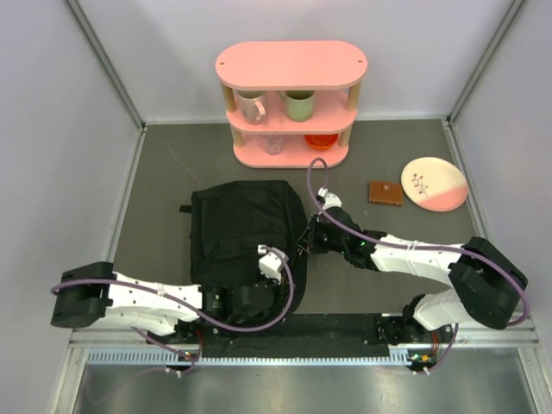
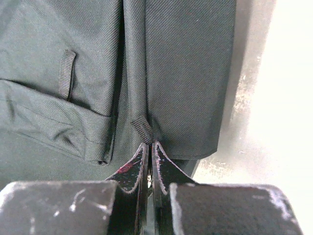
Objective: Pack the student bag
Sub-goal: Zip the student bag at the center of the board, then unzip the student bag at the center of the board.
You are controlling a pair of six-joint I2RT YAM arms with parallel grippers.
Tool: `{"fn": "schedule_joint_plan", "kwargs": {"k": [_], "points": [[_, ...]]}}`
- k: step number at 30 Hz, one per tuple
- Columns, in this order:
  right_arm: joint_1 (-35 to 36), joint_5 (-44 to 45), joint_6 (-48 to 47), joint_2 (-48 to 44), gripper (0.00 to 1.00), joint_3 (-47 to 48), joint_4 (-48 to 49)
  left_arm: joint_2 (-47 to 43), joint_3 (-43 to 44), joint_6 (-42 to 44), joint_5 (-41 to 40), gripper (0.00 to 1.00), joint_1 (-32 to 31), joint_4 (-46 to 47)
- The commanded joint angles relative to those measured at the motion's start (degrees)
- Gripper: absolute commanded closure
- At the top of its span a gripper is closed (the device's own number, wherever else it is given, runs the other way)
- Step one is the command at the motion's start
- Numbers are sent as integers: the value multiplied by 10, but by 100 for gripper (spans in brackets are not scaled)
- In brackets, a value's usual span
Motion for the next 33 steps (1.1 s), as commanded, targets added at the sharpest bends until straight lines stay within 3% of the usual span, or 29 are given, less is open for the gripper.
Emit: {"fn": "schedule_joint_plan", "kwargs": {"k": [1, 7, 11, 12, 13, 14, 15, 17, 21, 25, 29, 31, 33], "points": [[-25, 175, 4, -46, 100, -7, 68, -45, -25, -30, 107, 100, -42, -72], [-26, 184, -4, -77, 100, -24, 74, -72, -34, -34, 99, 100, -42, -82], [-25, 139, -26, -91, 100, -34, 94, -62, -28, -36, 88, 100, -42, -87], [-26, 118, -29, -95, 93, -37, 101, -52, -20, -39, 83, 92, -42, -95], [-25, 108, -30, -111, 84, -40, 102, -49, -12, -40, 76, 66, -42, -112], [-25, 102, -30, -118, 74, -46, 100, -45, 6, -40, 71, 52, -42, -123], [-26, 101, -25, -129, 45, -46, 78, -44, 16, -45, 65, 44, -42, -152], [-26, 107, -16, -162, 33, -45, 46, -55, 33, -51, 36, 25, -42, -174], [-29, 116, 15, -213, 19, -50, -14, -128, 47, -51, -20, 11, -39, -228], [-29, 55, 30, -208, 18, -45, -49, -210, 68, -58, -81, 2, -25, -321], [-20, -33, 44, -158, 18, -52, -15, -290, 102, -92, -122, 1, 27, -447], [-4, -33, 44, -127, 18, -50, -4, -327, 119, -104, -126, 1, 57, -491], [2, -73, 46, -84, 18, -42, 12, -358, 129, -105, -103, 1, 119, -546]]}}
